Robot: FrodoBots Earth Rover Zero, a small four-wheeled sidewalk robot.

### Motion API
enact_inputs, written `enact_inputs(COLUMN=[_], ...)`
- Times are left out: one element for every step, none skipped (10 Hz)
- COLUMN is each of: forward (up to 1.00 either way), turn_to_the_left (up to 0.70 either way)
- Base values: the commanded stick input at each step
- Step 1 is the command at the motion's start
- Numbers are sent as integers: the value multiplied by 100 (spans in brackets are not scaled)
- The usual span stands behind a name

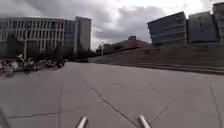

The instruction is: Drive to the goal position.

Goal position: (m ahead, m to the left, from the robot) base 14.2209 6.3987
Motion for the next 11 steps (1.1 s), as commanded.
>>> enact_inputs(forward=[70, 70, 70, 70, 70, 70, 70, 70, 70, 70, 70], turn_to_the_left=[0, 0, 0, 0, 0, 0, 0, 0, 0, 0, 0])
